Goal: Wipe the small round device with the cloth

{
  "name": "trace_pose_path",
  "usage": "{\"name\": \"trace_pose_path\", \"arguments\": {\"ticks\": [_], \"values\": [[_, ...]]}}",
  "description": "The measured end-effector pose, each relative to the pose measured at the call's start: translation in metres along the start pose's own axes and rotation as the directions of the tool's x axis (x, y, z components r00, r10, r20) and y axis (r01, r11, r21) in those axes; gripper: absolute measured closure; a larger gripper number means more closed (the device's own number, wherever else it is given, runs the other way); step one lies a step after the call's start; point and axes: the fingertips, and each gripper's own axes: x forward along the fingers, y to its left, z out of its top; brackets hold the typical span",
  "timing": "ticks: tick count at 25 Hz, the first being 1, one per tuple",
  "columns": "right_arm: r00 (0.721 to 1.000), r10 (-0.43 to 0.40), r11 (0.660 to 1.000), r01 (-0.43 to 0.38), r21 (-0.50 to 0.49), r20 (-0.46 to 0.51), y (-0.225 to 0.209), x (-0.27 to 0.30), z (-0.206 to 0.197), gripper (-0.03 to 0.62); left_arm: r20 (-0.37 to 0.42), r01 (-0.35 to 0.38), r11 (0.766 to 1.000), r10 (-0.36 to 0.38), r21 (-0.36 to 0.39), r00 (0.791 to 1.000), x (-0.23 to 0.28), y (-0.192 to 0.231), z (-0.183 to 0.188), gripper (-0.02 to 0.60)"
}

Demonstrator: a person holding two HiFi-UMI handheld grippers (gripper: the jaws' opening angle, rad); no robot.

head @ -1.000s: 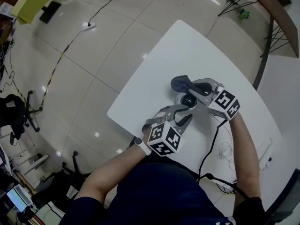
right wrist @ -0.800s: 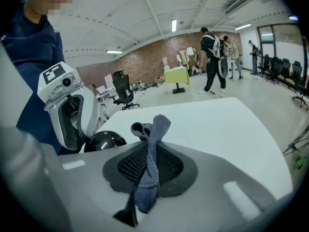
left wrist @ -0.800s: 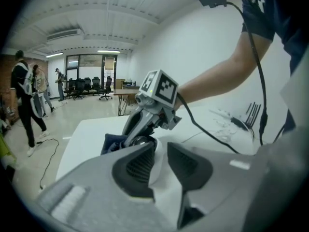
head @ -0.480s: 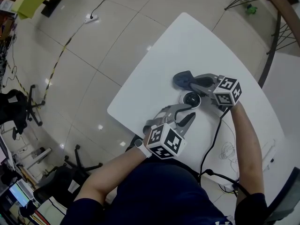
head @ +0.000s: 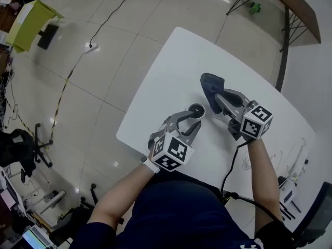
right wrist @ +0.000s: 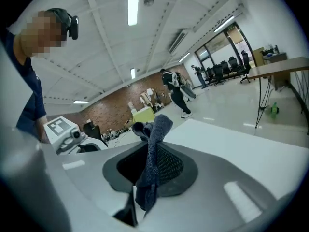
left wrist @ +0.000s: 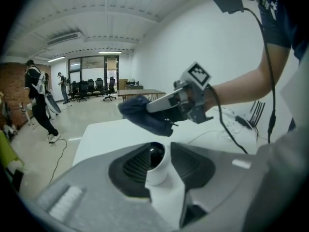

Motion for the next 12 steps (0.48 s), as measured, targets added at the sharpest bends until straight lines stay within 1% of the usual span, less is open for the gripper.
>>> {"name": "trace_pose_path", "arguments": {"ticks": [3, 7, 9, 12], "values": [[0.997, -0.048, 0.999, 0.048, -0.009, 0.061, 0.02, -0.024, 0.01, 0.542, -0.013, -0.009, 1.0, 0.009, 0.022, 1.0, 0.0, 0.008, 0.001, 0.452], [0.985, -0.13, 0.991, 0.134, -0.028, 0.112, 0.037, -0.039, 0.012, 0.542, -0.055, -0.001, 0.995, 0.006, 0.097, 0.998, 0.01, 0.009, -0.001, 0.453], [0.978, -0.176, 0.98, 0.185, -0.071, 0.11, 0.046, -0.039, 0.005, 0.542, -0.077, 0.009, 0.991, 0.002, 0.133, 0.997, 0.013, 0.007, -0.003, 0.451], [0.969, -0.228, 0.959, 0.24, -0.151, 0.093, 0.061, -0.031, -0.008, 0.542, -0.101, 0.031, 0.987, -0.015, 0.159, 0.995, 0.017, 0.001, -0.007, 0.453]]}}
